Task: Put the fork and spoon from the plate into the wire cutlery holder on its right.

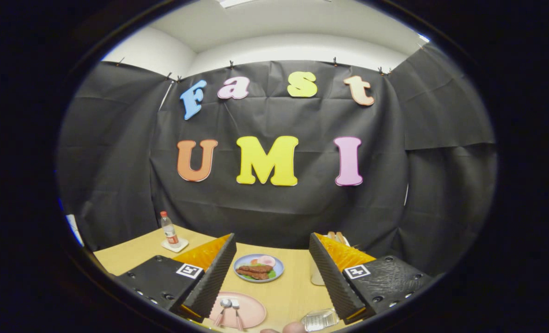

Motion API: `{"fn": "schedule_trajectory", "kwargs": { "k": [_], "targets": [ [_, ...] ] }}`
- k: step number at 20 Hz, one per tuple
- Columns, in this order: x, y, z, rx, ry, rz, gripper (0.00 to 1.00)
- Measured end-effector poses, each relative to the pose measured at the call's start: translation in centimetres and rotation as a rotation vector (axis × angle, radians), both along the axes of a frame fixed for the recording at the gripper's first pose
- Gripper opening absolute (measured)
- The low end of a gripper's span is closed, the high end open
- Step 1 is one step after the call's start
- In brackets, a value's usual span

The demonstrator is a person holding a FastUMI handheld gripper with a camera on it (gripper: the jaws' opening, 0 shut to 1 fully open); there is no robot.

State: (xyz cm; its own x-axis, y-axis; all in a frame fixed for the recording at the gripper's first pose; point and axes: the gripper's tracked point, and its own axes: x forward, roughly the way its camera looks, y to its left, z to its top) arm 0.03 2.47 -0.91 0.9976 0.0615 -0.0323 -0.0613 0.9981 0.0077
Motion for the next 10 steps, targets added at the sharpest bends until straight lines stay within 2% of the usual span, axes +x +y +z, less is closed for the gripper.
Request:
{"fn": "schedule_trajectory", "kwargs": {
  "k": [6,10],
  "targets": [
    [-0.4,1.8,-1.5,-0.016,0.045,0.05,0.95],
    [-0.9,4.2,-7.4,-0.063,0.188,0.112,0.95]
  ]
}}
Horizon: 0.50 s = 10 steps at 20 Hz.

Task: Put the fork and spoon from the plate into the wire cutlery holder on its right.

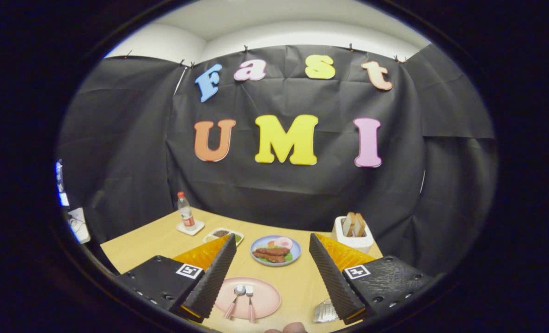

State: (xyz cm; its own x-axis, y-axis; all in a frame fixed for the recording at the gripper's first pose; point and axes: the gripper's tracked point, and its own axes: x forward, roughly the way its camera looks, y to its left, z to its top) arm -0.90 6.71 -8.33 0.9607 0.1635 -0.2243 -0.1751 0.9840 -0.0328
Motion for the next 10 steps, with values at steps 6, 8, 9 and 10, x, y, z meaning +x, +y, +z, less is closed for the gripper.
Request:
{"fn": "schedule_trajectory", "kwargs": {
  "k": [6,8,9,10],
  "targets": [
    [-0.2,1.5,-10.9,-0.093,0.226,0.064,0.95],
    [-0.1,1.6,-14.8,-0.107,0.309,0.06,0.95],
    [-0.1,1.7,-16.4,-0.115,0.346,0.058,0.95],
    [-0.3,1.8,-18.0,-0.121,0.379,0.059,0.96]
  ]
}}
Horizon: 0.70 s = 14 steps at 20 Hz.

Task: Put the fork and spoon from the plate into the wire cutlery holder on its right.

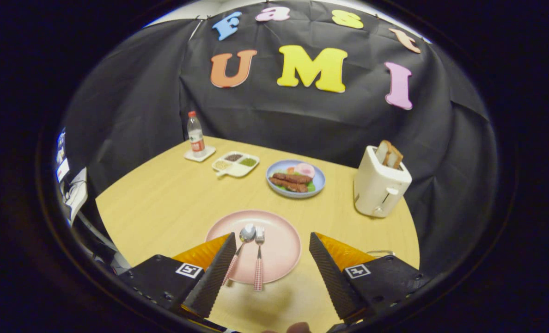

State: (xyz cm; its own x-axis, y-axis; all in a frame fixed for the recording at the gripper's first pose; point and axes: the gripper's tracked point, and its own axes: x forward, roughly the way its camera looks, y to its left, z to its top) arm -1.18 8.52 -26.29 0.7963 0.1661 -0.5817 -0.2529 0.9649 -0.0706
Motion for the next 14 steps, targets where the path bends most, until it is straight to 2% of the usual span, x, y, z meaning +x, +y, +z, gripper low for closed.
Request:
{"fn": "schedule_trajectory", "kwargs": {
  "k": [6,8,12,14],
  "targets": [
    [-0.3,0.9,-6.4,-0.074,0.149,0.032,0.94],
    [-0.2,0.8,-7.9,-0.108,0.197,0.036,0.86],
    [0.0,1.5,-9.9,-0.127,0.268,0.046,0.62],
    [0.1,1.7,-10.4,-0.145,0.292,0.051,0.42]
  ]
}}
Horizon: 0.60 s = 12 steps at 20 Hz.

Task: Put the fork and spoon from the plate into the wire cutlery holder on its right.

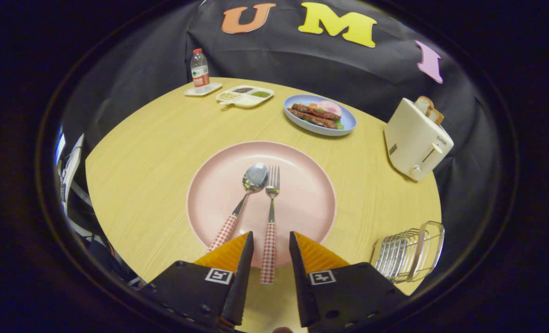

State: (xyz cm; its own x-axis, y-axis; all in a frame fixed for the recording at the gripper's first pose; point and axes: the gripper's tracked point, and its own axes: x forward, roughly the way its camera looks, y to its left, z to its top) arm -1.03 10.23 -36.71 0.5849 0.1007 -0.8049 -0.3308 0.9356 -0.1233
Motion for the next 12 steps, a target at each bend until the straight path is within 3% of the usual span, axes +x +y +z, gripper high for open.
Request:
{"fn": "schedule_trajectory", "kwargs": {
  "k": [2,3,5,6,12],
  "targets": [
    [0.1,-0.1,-0.3,-0.013,0.023,-0.012,0.27],
    [0.2,-0.1,-0.2,-0.012,0.031,-0.02,0.13],
    [0.5,-0.4,-0.9,-0.015,0.051,-0.038,0.12],
    [0.3,-0.8,-0.1,-0.013,0.057,-0.054,0.07],
    [-0.4,-2.6,4.1,0.06,0.125,-0.131,0.07]
  ]
}}
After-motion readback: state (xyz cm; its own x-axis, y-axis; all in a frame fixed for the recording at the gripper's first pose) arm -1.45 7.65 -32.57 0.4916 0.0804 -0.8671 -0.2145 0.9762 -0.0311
